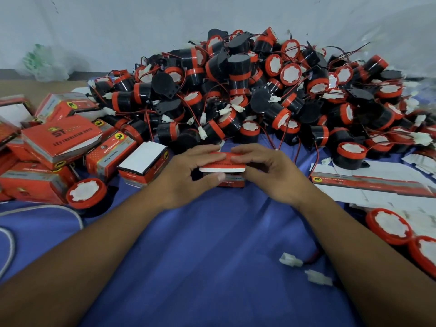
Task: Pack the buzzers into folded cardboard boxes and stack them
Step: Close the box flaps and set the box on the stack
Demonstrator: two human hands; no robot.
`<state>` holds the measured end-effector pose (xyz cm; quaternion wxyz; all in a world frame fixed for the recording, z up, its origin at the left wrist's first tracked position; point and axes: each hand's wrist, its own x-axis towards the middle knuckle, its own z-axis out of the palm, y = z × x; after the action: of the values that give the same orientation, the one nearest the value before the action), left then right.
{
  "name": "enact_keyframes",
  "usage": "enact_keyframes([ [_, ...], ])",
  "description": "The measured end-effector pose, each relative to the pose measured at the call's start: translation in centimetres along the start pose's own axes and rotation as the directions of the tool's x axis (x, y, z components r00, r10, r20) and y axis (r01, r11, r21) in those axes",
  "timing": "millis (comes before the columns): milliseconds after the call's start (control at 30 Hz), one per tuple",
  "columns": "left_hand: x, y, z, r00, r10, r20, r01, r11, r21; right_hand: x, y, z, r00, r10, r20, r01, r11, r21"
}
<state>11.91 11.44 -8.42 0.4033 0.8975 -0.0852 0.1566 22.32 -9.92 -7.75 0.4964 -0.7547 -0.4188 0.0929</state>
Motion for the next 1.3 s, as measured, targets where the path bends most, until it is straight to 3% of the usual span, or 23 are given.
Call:
enact_keyframes([
  [100,-0.1,0.1,0.1,1.000,-0.002,-0.006,0.002,1.000,0.026,-0.5,-0.3,-0.4,0.986,0.058,0.155,-0.061,0.998,0.013],
  [233,0.0,0.0,0.3,0.996,0.036,-0.083,-0.033,0.999,0.030,-0.5,-0.5,0.3,0.994,-0.101,0.030,0.105,0.977,-0.187],
  [400,0.1,-0.1,0.1,0.984,0.101,-0.149,-0.099,0.995,0.025,-0.2,-0.6,0.3,0.982,-0.187,0.027,0.189,0.961,-0.202],
  [633,0.1,0.2,0.1,0.986,0.133,-0.099,-0.127,0.990,0.059,-0.2,-0.5,0.5,0.985,-0.173,0.004,0.171,0.972,-0.163],
  [900,0.1,0.4,0.1,0.981,0.188,-0.041,-0.175,0.960,0.219,-0.4,-0.6,0.4,0.975,-0.221,0.027,0.219,0.932,-0.288],
  [1167,-0.1,0.5,0.5,0.991,0.126,-0.033,-0.121,0.984,0.128,-0.2,0.0,0.7,0.994,-0.106,0.032,0.108,0.991,-0.083],
  [1300,-0.1,0.1,0.3,0.977,0.215,0.006,-0.210,0.948,0.241,-0.1,-0.1,0.4,0.978,-0.205,0.047,0.210,0.941,-0.264],
])
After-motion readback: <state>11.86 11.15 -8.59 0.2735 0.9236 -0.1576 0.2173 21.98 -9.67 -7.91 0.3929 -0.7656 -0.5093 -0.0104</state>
